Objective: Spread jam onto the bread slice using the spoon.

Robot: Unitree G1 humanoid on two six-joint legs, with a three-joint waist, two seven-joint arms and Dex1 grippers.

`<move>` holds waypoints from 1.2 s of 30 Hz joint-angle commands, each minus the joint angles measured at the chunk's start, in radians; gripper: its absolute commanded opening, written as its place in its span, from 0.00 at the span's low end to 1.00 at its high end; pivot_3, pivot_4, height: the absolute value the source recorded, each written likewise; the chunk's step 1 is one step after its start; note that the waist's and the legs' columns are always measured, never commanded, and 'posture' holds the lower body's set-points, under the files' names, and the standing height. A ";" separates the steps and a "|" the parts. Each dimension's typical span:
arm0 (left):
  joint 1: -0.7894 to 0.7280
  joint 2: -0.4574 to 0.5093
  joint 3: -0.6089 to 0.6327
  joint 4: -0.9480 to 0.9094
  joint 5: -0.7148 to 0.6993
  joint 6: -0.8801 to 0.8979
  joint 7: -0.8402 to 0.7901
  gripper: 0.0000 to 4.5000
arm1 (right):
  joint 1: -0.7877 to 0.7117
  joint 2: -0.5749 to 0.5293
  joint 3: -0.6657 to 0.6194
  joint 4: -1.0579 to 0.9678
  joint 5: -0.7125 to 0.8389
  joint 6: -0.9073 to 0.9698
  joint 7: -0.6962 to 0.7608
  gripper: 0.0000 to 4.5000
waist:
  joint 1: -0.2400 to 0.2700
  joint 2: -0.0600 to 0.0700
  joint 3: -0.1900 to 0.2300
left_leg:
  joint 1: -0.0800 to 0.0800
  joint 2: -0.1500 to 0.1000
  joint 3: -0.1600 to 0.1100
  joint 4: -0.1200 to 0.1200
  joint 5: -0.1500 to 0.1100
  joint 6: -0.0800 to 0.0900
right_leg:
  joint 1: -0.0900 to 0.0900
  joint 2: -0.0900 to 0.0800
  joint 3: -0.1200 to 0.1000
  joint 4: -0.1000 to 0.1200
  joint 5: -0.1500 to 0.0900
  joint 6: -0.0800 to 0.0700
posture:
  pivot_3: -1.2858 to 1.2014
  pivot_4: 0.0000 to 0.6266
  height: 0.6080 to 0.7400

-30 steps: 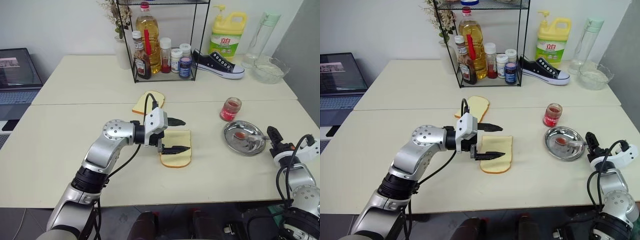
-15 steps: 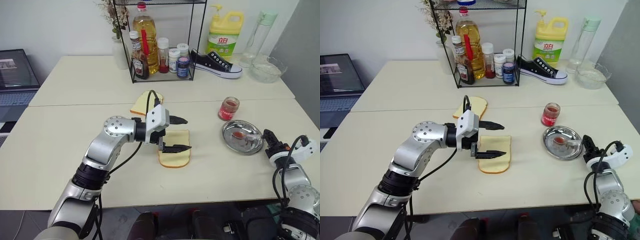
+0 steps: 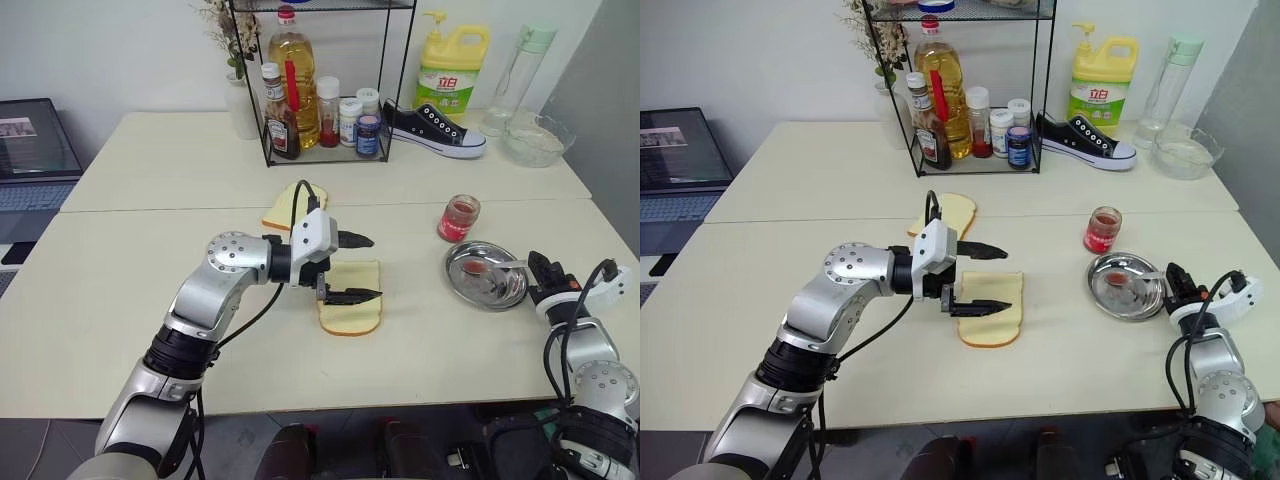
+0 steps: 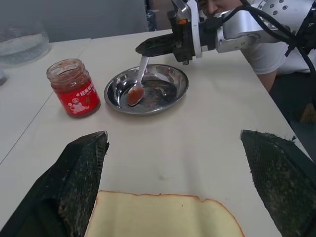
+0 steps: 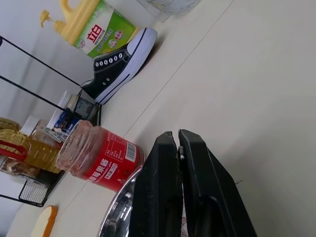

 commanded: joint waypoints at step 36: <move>-0.185 -0.151 0.055 0.166 0.052 -0.065 0.175 1.00 | -0.481 -0.361 0.293 0.033 -0.264 0.060 0.055 0.01 | 0.001 0.001 0.001 | -0.004 -0.001 0.001 0.000 0.000 0.000 | -0.004 -0.001 0.001 -0.001 0.000 0.000 | 0.52 0.24 1.00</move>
